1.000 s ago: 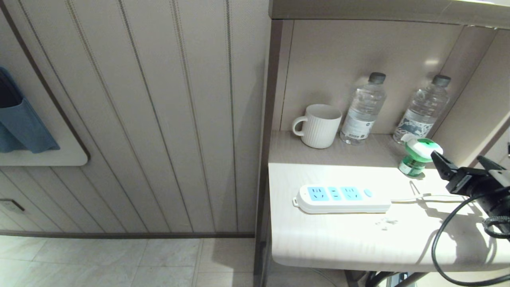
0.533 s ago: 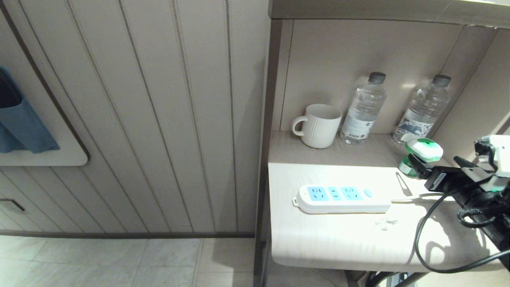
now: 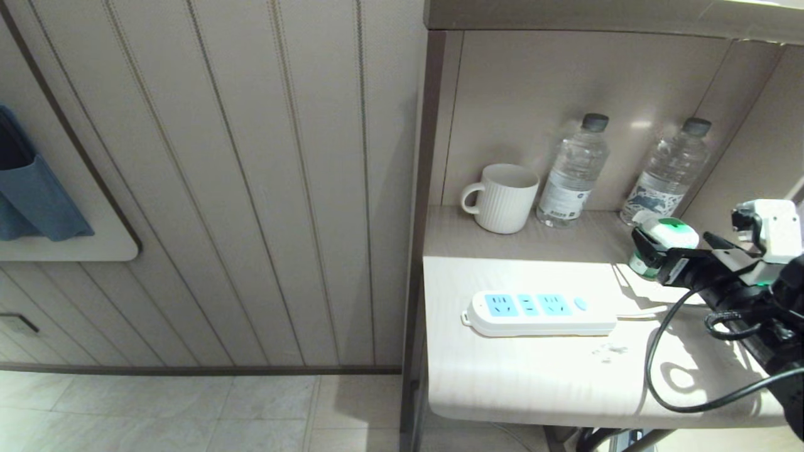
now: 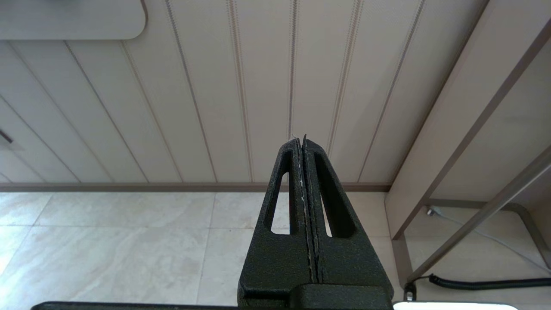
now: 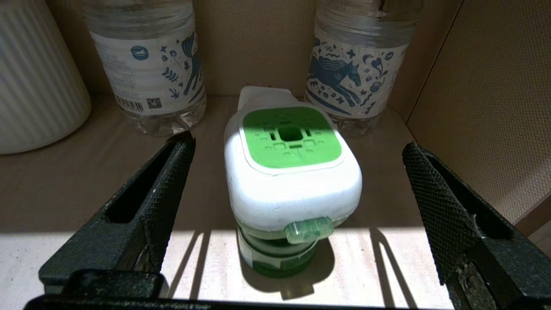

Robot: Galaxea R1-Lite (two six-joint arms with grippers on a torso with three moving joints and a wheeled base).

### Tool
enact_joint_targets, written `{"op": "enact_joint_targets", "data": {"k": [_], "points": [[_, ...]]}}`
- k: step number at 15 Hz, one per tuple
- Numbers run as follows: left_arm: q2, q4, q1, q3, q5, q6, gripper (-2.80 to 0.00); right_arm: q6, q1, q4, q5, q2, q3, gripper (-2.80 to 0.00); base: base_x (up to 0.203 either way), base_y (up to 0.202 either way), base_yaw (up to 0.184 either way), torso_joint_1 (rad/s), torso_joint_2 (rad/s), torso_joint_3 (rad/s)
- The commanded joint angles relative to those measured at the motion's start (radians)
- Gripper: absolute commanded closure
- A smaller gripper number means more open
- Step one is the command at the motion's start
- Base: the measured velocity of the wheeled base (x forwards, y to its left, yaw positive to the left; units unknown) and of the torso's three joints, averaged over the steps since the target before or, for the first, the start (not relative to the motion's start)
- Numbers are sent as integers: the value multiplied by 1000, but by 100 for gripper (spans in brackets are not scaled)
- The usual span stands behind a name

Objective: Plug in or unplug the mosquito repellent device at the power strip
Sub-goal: Pick up the mosquito repellent liquid

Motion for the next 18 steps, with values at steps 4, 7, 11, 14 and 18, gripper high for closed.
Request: {"op": "enact_joint_targets", "data": {"k": [4,7,11,14,18], "points": [[1,0,0,0,-1,0,0,-7,3,-45,0,40,-52,-280,0,0,0,0,0,0],[1,0,0,0,-1,0,0,-6,3,-42,-1,58,-73,-280,0,0,0,0,0,0],[1,0,0,0,0,0,0,-9,3,-45,-1,87,-109,-280,0,0,0,0,0,0],[1,0,0,0,-1,0,0,-5,3,-39,-1,96,-130,-280,0,0,0,0,0,0],[1,0,0,0,-1,0,0,-6,7,-39,-1,109,-146,-280,0,0,0,0,0,0]]}}
